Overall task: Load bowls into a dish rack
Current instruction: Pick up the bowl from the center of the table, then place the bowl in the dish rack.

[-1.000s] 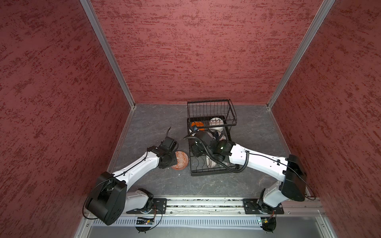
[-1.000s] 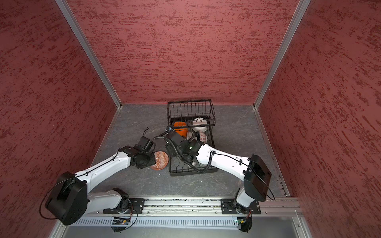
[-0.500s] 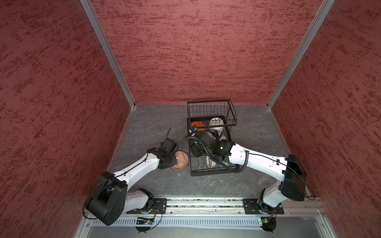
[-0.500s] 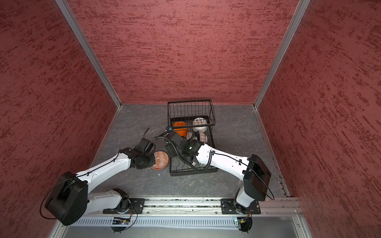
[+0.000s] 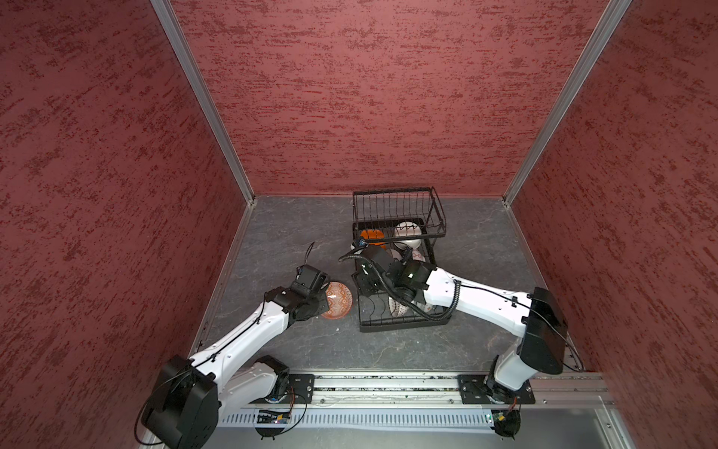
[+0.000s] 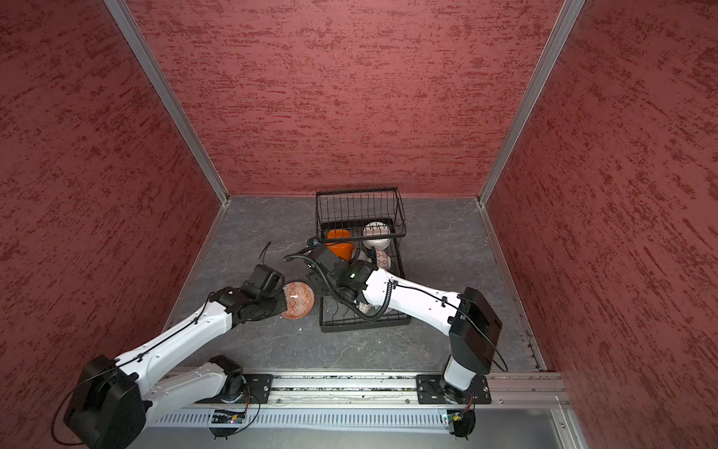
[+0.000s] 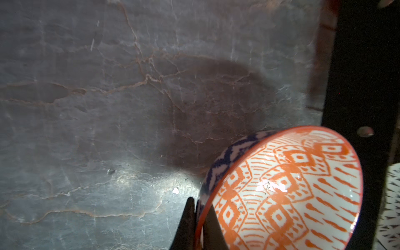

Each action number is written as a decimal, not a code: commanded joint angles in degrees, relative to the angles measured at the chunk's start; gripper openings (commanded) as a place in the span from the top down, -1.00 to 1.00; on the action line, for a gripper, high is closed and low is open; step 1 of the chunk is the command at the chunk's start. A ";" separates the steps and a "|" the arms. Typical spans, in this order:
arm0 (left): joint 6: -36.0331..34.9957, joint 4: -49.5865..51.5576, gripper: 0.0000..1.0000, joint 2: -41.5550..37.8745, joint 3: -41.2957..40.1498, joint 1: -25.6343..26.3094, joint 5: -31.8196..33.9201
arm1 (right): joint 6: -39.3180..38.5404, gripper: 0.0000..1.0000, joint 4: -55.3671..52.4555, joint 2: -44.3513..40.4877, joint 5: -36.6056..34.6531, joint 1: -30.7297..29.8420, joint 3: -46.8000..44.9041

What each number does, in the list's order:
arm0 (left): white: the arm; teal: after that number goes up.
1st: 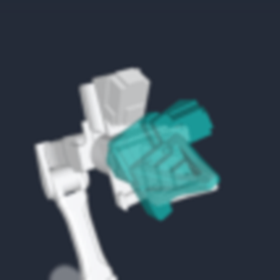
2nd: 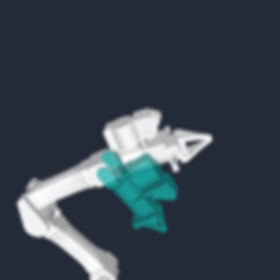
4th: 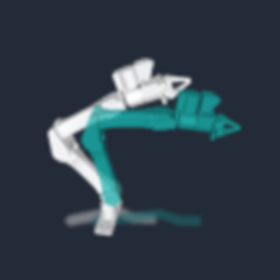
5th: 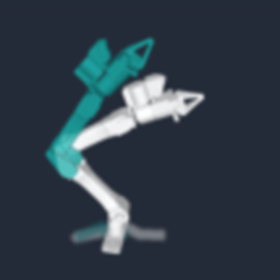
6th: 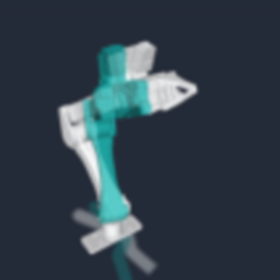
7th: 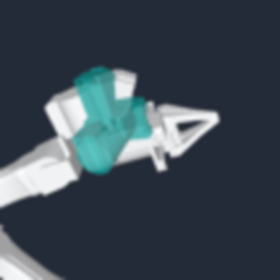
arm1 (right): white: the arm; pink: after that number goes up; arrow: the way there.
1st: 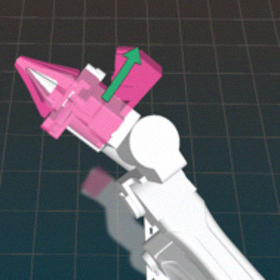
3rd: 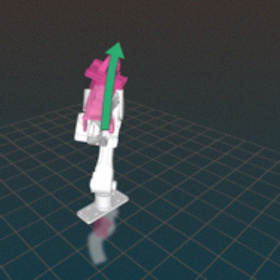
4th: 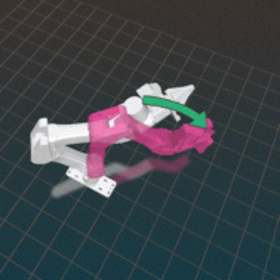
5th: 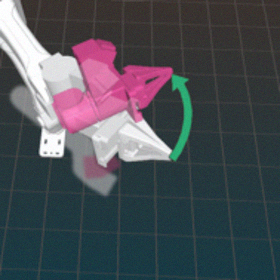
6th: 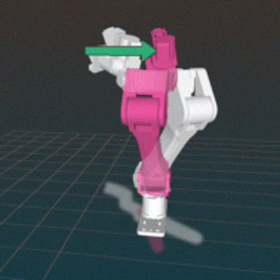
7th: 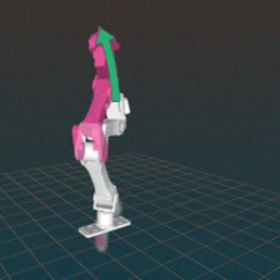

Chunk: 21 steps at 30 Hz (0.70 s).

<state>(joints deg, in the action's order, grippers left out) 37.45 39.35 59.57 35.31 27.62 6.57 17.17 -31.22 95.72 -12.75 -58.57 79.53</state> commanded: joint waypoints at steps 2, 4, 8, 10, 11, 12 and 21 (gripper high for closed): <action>-0.83 -0.42 1.00 -4.91 -0.50 0.07 0.98 | 1.09 -0.35 -2.32 1.58 1.94 0.06 3.05; -1.37 -0.54 1.00 -6.55 -0.59 0.16 0.72 | 1.22 -0.33 -2.99 2.30 2.01 -0.13 3.95; -2.12 -0.41 1.00 -9.36 -0.43 0.16 -0.13 | 1.24 -0.30 -3.87 3.75 1.94 -0.81 5.43; -2.16 -0.01 1.00 -10.28 -0.09 0.31 -0.76 | 1.29 -0.29 -4.27 4.67 1.94 -1.18 6.26; -2.02 0.17 1.00 -10.58 0.31 0.39 -1.19 | 1.37 -0.27 -4.46 5.09 2.15 -1.36 6.70; -1.95 0.41 1.00 -10.70 0.67 0.57 -1.44 | 1.37 -0.27 -4.46 5.42 2.28 -1.50 6.96; -1.42 1.41 1.00 -9.20 3.86 2.34 -1.34 | 1.73 -0.10 -4.37 7.07 3.52 -2.27 7.81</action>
<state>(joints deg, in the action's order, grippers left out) 36.16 42.15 50.04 36.62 29.47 5.87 18.24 -35.05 102.30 -10.26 -60.45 85.71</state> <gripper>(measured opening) 0.086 0.562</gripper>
